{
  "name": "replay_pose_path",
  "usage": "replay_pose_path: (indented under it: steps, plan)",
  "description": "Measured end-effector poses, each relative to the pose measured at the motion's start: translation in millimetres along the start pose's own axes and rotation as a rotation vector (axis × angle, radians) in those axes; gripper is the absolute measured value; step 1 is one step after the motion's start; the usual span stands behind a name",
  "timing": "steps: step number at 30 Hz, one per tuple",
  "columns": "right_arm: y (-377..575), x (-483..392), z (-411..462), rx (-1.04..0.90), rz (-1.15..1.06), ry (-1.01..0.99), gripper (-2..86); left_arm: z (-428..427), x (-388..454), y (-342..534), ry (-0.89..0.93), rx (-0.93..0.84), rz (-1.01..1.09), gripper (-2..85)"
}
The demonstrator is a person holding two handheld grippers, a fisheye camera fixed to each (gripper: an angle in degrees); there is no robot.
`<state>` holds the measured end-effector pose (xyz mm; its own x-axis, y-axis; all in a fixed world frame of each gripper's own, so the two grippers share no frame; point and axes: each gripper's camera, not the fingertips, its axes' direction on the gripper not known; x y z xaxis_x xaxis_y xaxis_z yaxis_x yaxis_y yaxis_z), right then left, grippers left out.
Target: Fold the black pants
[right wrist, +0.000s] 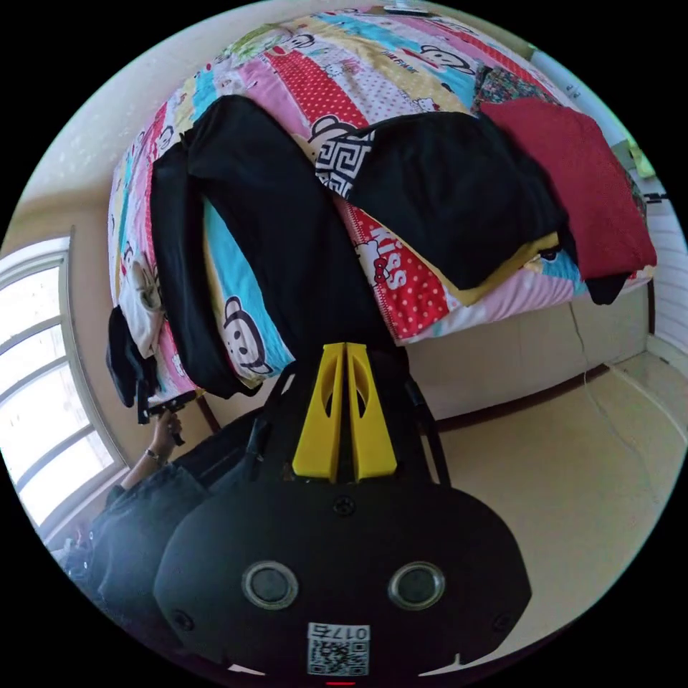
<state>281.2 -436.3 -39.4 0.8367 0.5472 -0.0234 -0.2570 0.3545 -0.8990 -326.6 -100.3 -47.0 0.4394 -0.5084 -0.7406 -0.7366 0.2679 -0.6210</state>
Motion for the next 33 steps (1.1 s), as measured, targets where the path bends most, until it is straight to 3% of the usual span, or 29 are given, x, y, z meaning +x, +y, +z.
replay_pose_path:
  steps: [2,5,9,13,19,28,33]
  plan:
    - [3,7,-3,0.001,0.027,-0.030,1.1,5,-2,-4,0.029,-0.037,0.030,1.0]
    - [10,25,-1,-0.011,0.050,-0.040,2.2,0,-9,-6,0.057,-0.071,0.069,-0.1]
    - [13,56,20,-0.092,0.023,0.026,4.8,-11,-37,4,0.134,-0.125,-0.032,-0.3]
    - [10,90,52,-0.192,-0.010,0.093,6.9,-19,-53,22,0.099,-0.213,-0.148,0.7]
    - [-18,139,78,-0.180,-0.016,0.020,10.2,-61,-31,31,0.117,-0.191,-0.270,5.1]
    - [-57,212,149,-0.372,-0.204,-0.049,12.0,-90,104,-54,0.049,-0.159,-0.162,5.2]
    - [-38,241,136,-0.318,-0.365,-0.094,4.7,-59,233,-122,0.021,-0.232,0.108,6.2]
